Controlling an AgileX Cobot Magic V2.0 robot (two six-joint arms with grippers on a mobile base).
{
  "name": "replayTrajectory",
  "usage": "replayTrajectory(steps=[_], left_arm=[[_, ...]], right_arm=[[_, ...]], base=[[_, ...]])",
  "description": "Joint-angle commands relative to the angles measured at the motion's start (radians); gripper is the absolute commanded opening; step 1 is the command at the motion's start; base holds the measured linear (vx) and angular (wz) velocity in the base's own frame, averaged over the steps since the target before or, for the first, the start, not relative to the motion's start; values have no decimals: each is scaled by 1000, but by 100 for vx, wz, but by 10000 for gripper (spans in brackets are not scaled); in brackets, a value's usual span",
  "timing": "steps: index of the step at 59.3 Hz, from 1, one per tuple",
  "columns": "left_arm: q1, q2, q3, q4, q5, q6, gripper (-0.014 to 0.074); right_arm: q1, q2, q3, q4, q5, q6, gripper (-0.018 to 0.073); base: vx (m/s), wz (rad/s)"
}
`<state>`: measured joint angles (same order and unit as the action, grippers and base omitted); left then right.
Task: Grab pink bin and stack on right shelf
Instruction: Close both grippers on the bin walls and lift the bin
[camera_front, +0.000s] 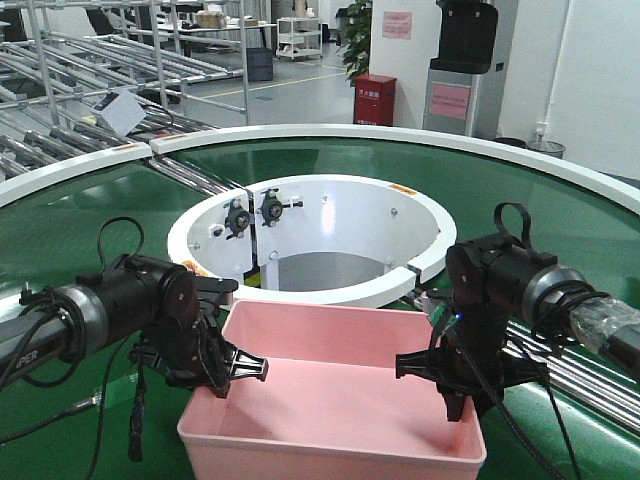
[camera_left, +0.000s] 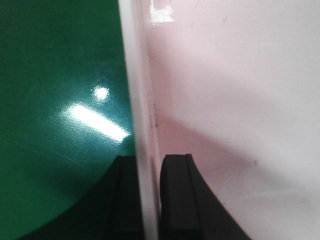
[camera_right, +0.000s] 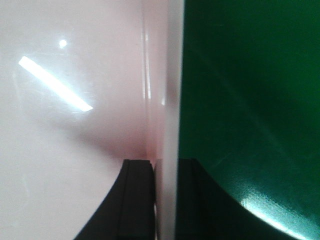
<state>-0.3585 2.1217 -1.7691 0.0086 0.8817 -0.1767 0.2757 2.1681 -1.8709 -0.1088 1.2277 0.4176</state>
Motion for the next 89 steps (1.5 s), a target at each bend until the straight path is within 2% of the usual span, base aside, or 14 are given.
replayTrajectory(steps=[1, 8, 12, 24, 32, 33, 44, 55, 89], left_arm=[[0, -64, -33, 1, -29, -10, 148], [1, -75, -33, 1, -5, -16, 115], [1, -99, -33, 6, 20, -48, 108], [-5, -230, 0, 138, 136, -240, 108], [-37, -374, 163, 240, 106, -355, 108], [-91, -606, 408, 266, 25, -458, 109], [-163, -804, 599, 267, -45, -545, 111], [-210, -905, 652, 267, -48, -573, 111], [-211, -938, 650, 288, -64, -573, 111]], right_arm=[[-8, -57, -31, -21, -1, 2, 48], [-8, -67, -31, -18, -2, 6, -9], [-7, -88, -31, -22, -1, -11, -15], [-5, -207, -28, -27, 34, -39, -12], [37, -302, 28, -90, 13, -59, -12], [118, -441, 207, -174, -43, 6, -12], [206, -584, 386, -171, -112, 67, -10], [243, -668, 450, -171, -112, 116, -9], [244, -697, 449, -171, -108, 119, -9]], base=[[0, 0], [0, 0], [0, 0], [0, 0], [0, 1], [0, 0], [0, 0], [0, 0], [0, 0]])
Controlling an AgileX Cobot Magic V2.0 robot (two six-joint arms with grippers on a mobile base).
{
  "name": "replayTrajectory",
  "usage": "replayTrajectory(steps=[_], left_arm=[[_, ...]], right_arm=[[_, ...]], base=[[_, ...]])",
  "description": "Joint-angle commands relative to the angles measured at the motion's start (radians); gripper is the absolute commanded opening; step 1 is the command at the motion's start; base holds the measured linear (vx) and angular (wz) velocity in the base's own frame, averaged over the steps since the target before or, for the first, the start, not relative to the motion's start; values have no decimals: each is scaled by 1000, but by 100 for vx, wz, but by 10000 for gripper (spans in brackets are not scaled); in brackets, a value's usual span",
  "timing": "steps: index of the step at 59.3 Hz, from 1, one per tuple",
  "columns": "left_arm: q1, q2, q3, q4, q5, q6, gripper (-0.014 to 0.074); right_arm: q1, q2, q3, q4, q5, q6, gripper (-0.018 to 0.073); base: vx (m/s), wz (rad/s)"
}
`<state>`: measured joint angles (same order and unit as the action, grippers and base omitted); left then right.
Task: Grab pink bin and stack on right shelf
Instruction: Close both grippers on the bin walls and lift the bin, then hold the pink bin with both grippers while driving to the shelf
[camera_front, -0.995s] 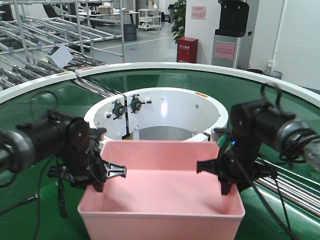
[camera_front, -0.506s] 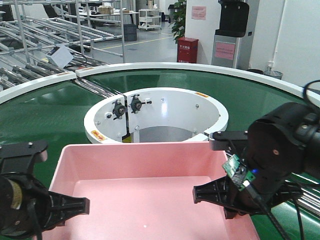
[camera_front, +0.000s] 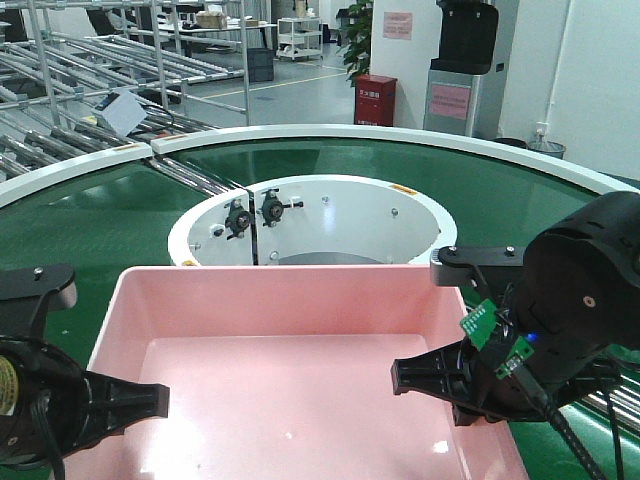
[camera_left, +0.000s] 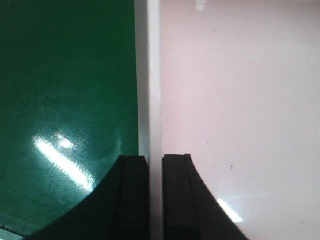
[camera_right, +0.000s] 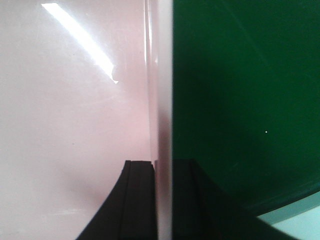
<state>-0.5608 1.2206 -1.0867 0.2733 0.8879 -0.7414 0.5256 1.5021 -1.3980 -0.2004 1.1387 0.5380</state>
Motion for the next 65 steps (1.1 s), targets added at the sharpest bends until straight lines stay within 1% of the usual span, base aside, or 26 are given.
replayTrajectory(steps=[1, 40, 51, 65], left_arm=[[-9, -37, -32, 23, -70, -8, 111], [-6, -37, -32, 23, -69, -8, 111], [-6, -37, -32, 23, -69, -9, 111], [-6, -37, -32, 23, -69, -9, 111]], right_arm=[[-6, -31, -24, -79, -19, -2, -9], [-6, -31, -24, -79, -19, -2, -9], [-6, -31, -24, -79, -19, -2, -9], [-6, -31, -24, -82, -19, -2, -9]], base=[[0, 0], [-1, -3], [-7, -32], [-10, -54]])
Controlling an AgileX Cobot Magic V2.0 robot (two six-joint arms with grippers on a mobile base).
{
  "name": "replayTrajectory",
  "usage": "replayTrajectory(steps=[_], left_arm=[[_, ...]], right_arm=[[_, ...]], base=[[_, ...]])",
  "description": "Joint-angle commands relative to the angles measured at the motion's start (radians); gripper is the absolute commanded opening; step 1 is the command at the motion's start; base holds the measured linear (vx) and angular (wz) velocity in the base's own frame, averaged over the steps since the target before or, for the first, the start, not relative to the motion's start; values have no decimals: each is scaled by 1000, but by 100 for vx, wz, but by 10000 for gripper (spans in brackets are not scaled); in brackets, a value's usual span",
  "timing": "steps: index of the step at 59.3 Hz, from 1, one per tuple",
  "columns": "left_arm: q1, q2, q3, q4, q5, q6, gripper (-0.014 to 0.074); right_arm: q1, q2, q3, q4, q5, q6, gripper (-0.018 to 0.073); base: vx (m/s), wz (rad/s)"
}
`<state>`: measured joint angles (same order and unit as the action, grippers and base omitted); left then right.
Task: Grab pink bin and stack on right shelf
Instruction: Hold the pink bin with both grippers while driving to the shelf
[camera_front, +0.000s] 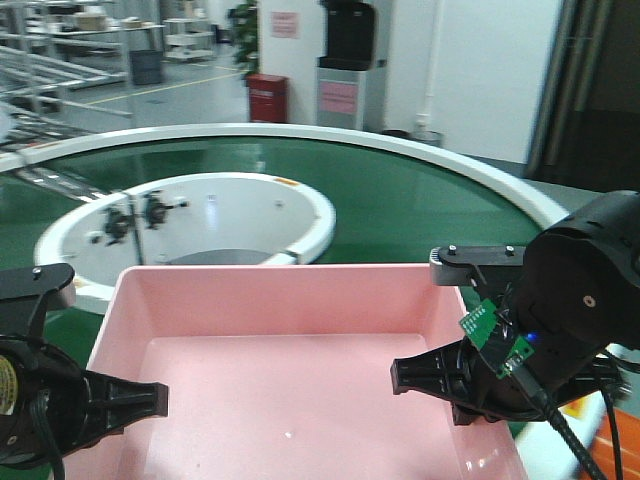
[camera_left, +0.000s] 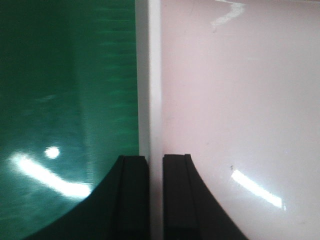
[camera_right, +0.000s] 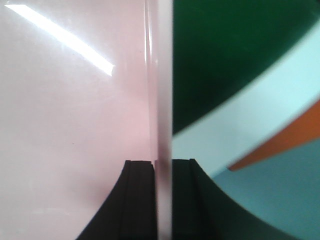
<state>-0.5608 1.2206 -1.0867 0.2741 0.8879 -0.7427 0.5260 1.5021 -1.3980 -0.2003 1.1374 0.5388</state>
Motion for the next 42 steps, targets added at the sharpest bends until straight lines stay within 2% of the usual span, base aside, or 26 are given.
replayTrajectory(steps=[1, 42], left_arm=[[-6, -37, -32, 23, -69, -8, 111], [-6, -37, -32, 23, -69, -8, 111]], right_arm=[[-6, -31, -24, -82, -18, -3, -9], [-6, -31, -24, -82, -18, -3, -9]], base=[[-13, -61], [-15, -62]])
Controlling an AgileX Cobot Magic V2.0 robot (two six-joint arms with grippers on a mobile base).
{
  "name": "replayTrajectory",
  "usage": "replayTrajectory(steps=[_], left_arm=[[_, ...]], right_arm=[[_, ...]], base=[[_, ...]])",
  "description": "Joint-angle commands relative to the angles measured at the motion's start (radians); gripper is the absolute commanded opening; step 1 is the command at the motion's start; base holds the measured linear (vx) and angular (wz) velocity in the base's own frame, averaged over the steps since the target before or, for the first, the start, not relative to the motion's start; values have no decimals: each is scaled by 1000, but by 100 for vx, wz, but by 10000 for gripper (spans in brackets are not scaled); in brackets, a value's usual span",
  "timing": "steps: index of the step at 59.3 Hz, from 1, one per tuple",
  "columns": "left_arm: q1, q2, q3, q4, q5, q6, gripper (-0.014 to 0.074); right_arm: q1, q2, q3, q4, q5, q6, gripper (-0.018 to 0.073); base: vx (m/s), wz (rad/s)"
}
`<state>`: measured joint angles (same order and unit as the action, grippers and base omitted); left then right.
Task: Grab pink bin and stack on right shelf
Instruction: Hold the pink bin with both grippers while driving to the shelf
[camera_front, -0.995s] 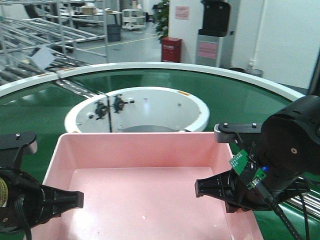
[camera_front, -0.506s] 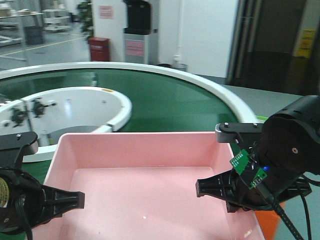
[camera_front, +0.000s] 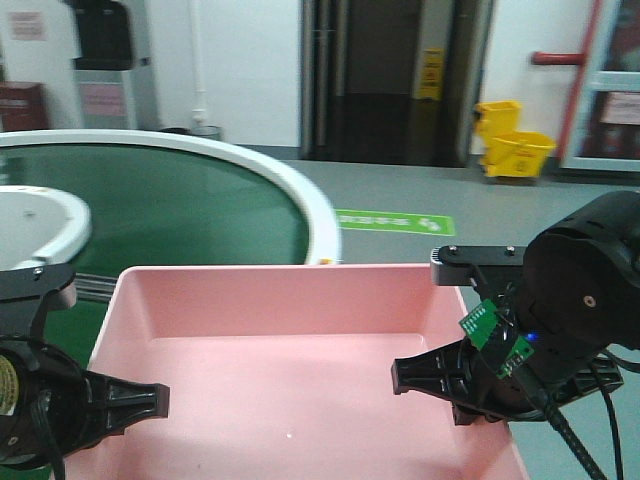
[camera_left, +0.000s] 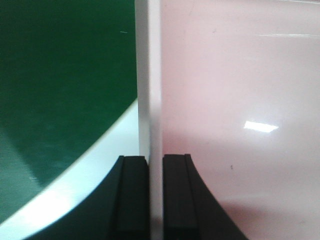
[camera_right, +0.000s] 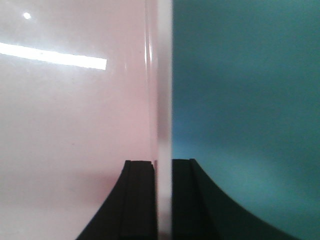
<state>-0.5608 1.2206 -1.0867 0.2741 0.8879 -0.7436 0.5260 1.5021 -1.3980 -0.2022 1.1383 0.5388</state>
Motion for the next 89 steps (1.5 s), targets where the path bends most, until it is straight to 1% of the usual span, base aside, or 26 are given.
replayTrajectory(steps=[1, 19, 51, 65, 89], left_arm=[[-6, -37, -32, 23, -69, -7, 111], [-6, -37, -32, 23, -69, -7, 111], [-6, -37, -32, 23, -69, -7, 111], [-6, -37, -32, 23, -69, -7, 111], [-6, -37, -32, 23, -69, -7, 111]], right_arm=[[-6, -31, -24, -80, -18, -3, -9], [-6, -31, -24, -80, -18, -3, -9], [-6, -31, -24, -78, -15, -3, -9], [-6, -31, -24, -78, -15, -3, -9], [-6, -31, -24, -78, -15, -3, -9]], base=[[-13, -65], [-11, -71], [-2, -85], [9, -28], [18, -4]])
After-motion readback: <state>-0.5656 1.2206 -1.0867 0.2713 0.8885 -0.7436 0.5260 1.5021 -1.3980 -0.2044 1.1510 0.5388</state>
